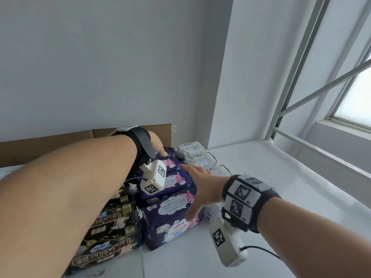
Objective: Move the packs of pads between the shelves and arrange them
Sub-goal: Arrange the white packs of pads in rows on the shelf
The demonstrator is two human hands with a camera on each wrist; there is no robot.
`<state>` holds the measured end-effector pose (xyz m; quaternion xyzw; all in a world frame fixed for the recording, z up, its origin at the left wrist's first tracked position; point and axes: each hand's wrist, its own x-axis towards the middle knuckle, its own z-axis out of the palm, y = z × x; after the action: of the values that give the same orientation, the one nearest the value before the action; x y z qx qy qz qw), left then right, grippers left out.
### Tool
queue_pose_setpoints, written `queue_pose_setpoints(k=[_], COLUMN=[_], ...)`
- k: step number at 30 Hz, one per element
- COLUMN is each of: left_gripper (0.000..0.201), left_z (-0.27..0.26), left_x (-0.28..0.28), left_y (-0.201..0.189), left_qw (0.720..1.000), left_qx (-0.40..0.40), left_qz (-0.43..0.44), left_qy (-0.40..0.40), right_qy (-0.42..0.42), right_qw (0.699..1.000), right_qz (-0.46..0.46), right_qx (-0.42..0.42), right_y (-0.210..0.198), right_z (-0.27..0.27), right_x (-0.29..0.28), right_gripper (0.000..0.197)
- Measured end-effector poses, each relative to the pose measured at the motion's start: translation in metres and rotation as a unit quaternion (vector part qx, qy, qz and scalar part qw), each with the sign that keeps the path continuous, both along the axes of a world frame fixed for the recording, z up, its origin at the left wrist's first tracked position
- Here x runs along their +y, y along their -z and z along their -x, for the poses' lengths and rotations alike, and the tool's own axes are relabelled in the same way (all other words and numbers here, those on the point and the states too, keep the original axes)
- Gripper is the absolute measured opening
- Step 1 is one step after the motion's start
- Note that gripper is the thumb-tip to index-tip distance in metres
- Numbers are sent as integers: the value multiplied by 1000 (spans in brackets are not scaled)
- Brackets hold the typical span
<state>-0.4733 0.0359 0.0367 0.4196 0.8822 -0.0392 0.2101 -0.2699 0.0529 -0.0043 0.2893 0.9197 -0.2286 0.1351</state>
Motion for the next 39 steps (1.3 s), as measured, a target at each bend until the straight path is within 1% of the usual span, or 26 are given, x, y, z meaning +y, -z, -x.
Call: queue_pose_setpoints(k=[4, 8, 10, 17, 21, 25, 30, 34, 37, 39], left_gripper=[64, 67, 67, 70, 72, 70, 75, 71, 68, 63], left_z=[8, 13, 13, 20, 19, 18, 31, 54, 71, 81], left_x=[-6, -6, -6, -3, -3, -10, -36, -68, -90, -102], left_y=[15, 27, 30, 32, 36, 33, 12, -6, -7, -1], left_qw=[1000, 999, 998, 996, 996, 998, 997, 998, 999, 998], left_qx=[-5, -7, -8, -63, -30, -38, -73, -34, 25, 40], left_qz=[26, 40, 50, 63, 76, 43, -37, -42, 3, 36], left_qy=[0, 16, 27, 15, 35, 39, -11, -24, -22, -17], right_qy=[-29, -34, -29, -6, -6, -3, -2, -47, -94, -115], right_qw=[998, 996, 996, 998, 998, 998, 997, 997, 995, 992], right_qz=[-22, -33, -36, -50, -48, -46, -43, -37, -24, -24], right_qx=[-48, -70, -70, -46, -47, -51, -70, -45, -33, -35], right_y=[8, 15, 19, 33, 35, 31, 16, 3, 4, 9], right_z=[16, 25, 28, 34, 35, 36, 42, 62, 81, 91], right_x=[-19, -24, -24, -24, -23, -25, -31, -56, -86, -103], right_gripper=[132, 129, 127, 117, 116, 118, 126, 127, 127, 125])
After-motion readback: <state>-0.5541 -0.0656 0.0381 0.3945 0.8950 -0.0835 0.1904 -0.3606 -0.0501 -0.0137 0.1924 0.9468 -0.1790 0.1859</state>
